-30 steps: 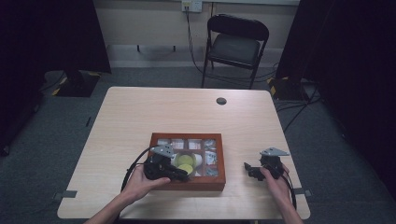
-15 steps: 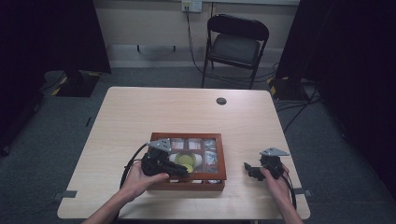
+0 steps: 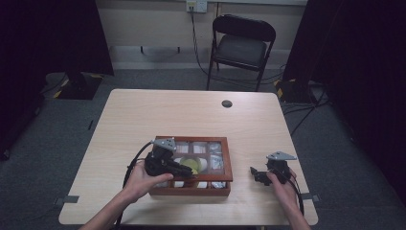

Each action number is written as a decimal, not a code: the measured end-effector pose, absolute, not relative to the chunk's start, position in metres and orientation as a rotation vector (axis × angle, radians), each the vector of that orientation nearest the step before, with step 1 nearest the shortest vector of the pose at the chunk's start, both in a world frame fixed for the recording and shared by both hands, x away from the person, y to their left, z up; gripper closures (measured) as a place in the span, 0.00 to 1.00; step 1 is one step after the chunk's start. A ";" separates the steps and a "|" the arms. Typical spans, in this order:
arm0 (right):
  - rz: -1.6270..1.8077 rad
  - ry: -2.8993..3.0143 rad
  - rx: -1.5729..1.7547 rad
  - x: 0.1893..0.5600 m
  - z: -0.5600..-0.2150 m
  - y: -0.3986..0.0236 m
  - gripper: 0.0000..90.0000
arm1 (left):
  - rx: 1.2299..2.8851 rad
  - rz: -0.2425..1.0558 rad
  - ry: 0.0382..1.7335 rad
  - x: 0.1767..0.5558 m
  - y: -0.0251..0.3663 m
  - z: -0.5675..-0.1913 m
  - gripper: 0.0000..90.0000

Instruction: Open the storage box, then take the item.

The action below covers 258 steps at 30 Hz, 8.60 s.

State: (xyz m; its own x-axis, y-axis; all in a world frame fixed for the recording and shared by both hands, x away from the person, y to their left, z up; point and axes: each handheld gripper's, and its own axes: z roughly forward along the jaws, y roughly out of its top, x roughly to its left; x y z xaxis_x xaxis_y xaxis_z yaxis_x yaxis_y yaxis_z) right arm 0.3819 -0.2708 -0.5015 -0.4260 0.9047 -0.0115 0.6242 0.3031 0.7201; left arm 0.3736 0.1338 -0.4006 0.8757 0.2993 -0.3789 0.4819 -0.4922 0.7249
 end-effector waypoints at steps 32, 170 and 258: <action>0.909 2.160 1.363 0.382 -0.502 -0.271 0.14 | 2.091 -0.270 0.604 0.392 0.137 -0.368 0.90; 1.324 2.612 0.760 0.354 -0.453 -0.091 0.43 | 2.008 -0.087 0.581 0.428 0.142 -0.319 0.92; 1.093 2.711 0.783 0.367 -0.455 -0.065 0.62 | 2.009 -0.081 0.584 0.427 0.142 -0.319 0.91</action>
State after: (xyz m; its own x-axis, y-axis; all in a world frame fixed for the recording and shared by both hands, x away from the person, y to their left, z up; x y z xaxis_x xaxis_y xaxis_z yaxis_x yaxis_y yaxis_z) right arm 0.3670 -0.0654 -0.4547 -0.8598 0.5037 0.0833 0.4207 0.6066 0.6745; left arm 0.4271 0.1418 -0.3194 0.8810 0.3681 -0.2973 0.4348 -0.3824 0.8153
